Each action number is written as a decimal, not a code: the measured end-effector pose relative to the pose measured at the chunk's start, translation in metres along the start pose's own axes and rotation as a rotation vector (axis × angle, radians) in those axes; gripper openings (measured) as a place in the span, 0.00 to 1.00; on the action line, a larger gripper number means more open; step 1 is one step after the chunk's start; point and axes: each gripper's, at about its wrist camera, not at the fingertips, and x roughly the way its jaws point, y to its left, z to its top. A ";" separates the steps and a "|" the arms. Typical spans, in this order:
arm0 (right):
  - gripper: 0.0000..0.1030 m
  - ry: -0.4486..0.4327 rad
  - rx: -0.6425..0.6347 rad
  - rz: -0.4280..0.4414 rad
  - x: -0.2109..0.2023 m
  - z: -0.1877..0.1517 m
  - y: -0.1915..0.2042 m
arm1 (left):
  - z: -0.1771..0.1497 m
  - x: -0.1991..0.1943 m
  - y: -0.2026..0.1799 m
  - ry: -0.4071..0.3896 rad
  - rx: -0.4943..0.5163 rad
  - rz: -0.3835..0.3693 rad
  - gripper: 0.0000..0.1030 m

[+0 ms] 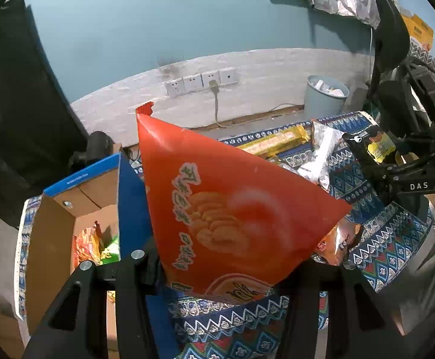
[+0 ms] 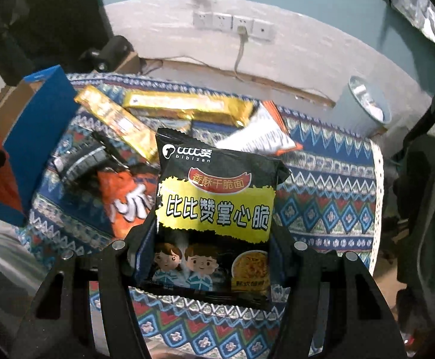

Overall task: Organize snacks
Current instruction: 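Carry both bags over the box and open both grippers to drop them, then move both tools back toward the remaining snacks on the cloth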

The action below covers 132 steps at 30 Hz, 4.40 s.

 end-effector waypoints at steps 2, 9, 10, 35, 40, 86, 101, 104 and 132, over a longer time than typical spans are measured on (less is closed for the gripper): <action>0.60 -0.017 -0.013 -0.002 -0.006 0.003 0.006 | 0.001 -0.002 0.001 -0.007 0.004 0.010 0.51; 0.60 -0.086 -0.066 0.042 -0.024 0.016 0.028 | 0.007 -0.011 0.012 -0.034 0.002 0.050 0.51; 0.60 -0.094 -0.076 0.047 -0.026 0.019 0.032 | 0.008 -0.012 0.013 -0.039 0.001 0.056 0.51; 0.60 -0.187 -0.220 0.160 -0.045 0.073 0.132 | -0.002 -0.032 0.088 -0.084 -0.120 0.179 0.51; 0.60 -0.186 -0.244 0.177 -0.043 0.082 0.152 | -0.010 -0.032 0.104 -0.071 -0.147 0.193 0.51; 0.71 -0.054 -0.420 0.352 0.031 0.129 0.316 | -0.070 0.000 0.222 0.095 -0.348 0.365 0.73; 0.74 -0.066 -0.385 0.313 0.017 0.117 0.269 | -0.054 -0.009 0.195 0.073 -0.280 0.373 0.80; 0.74 -0.068 -0.381 0.309 0.014 0.113 0.260 | -0.050 -0.013 0.192 0.061 -0.270 0.412 0.86; 0.75 0.004 -0.232 0.172 0.020 0.065 0.125 | -0.005 0.008 0.091 0.072 -0.132 0.172 0.86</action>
